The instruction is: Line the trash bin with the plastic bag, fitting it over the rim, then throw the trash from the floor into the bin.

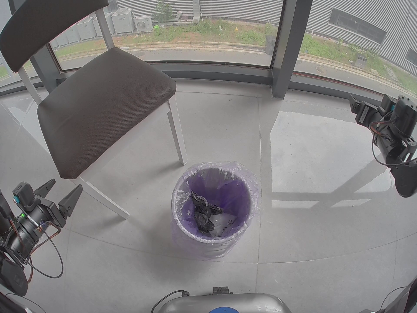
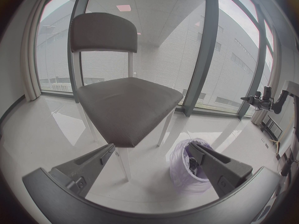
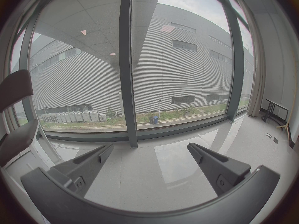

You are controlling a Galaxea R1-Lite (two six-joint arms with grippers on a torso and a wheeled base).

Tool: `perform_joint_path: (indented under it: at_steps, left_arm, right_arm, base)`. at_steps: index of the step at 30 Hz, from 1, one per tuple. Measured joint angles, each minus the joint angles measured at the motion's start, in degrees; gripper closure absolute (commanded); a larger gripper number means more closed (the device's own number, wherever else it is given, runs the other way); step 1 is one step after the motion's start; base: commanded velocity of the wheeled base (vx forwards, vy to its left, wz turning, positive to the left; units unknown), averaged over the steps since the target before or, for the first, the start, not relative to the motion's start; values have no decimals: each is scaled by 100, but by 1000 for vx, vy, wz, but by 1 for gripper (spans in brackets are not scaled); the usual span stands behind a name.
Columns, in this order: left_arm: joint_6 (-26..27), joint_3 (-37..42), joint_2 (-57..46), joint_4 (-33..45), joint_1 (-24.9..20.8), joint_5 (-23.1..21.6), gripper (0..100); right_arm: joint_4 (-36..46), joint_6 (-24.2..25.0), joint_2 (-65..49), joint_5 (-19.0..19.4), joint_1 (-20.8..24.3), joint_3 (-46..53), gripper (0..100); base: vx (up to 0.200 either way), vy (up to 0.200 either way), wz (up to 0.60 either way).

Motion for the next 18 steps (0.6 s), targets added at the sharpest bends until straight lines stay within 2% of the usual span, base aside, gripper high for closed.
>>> perform_joint_path:
  at_steps: [7, 12, 14, 18]
  left_arm:
    - [-629, -35, -210, -262, 105, 233, 0]
    - [-963, -194, -480, -422, 610, 176, 0]
    - [-1033, -290, -655, -422, 806, -10, 0]
    - [-1139, -499, -1106, -216, 1134, -755, 0]
  right_arm:
    - [-304, -7, -784, 2, 5, 1106, 0]
    - [-627, -148, -1407, -15, 17, 1737, 0]
    - [-670, -257, -1646, -22, 22, 1888, 0]
    - [-635, -519, -2183, -28, 22, 2131, 0]
  base:
    - [0, 0, 0]
    - [0, 0, 0]
    - [0, 0, 0]
    - [0, 0, 0]
